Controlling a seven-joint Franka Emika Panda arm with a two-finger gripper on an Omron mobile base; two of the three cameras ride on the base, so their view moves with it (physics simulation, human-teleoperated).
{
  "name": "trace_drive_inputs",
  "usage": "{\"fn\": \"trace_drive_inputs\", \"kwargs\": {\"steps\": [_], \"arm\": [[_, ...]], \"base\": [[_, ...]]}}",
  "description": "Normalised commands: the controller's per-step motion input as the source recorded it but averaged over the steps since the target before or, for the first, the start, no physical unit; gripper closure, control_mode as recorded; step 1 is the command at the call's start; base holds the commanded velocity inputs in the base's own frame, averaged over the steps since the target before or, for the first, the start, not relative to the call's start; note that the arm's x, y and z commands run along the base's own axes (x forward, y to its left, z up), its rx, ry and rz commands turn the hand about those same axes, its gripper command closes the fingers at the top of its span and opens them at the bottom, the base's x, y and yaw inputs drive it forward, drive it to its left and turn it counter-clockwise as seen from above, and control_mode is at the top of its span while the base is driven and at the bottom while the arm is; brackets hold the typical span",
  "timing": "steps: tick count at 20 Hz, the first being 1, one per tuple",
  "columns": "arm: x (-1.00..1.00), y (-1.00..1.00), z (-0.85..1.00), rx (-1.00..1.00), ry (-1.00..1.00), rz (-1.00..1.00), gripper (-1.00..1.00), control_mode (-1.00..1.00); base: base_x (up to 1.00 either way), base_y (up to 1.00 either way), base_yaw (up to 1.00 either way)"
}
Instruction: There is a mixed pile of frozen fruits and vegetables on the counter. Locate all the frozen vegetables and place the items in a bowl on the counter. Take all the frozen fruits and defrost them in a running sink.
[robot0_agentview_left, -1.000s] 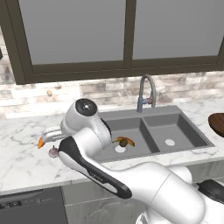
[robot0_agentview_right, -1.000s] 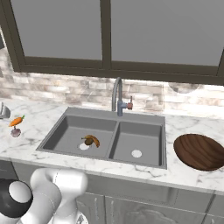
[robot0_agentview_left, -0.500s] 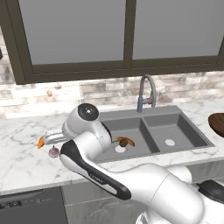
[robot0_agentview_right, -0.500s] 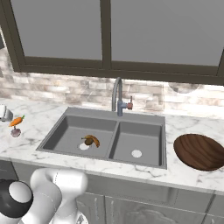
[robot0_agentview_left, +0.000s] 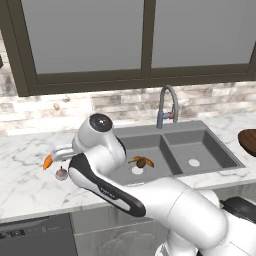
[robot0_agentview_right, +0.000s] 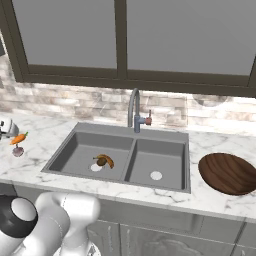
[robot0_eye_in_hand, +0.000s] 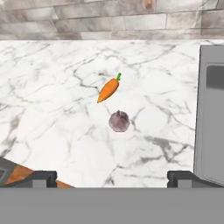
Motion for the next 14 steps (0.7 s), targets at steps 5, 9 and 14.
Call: {"fn": "trace_drive_inputs", "kwargs": {"steps": [5,9,14], "arm": [[0.15,0.0,-0.01,0.0,0.07,0.0,-1.0,-1.0],[0.12,0.0,-0.06,0.0,0.07,0.0,-1.0,-1.0],[0.13,0.0,-0.03,0.0,0.05,0.0,-1.0,-1.0]], "base": [[0.0,0.0,0.0],[0.0,0.0,0.0],[0.0,0.0,0.0]]}}
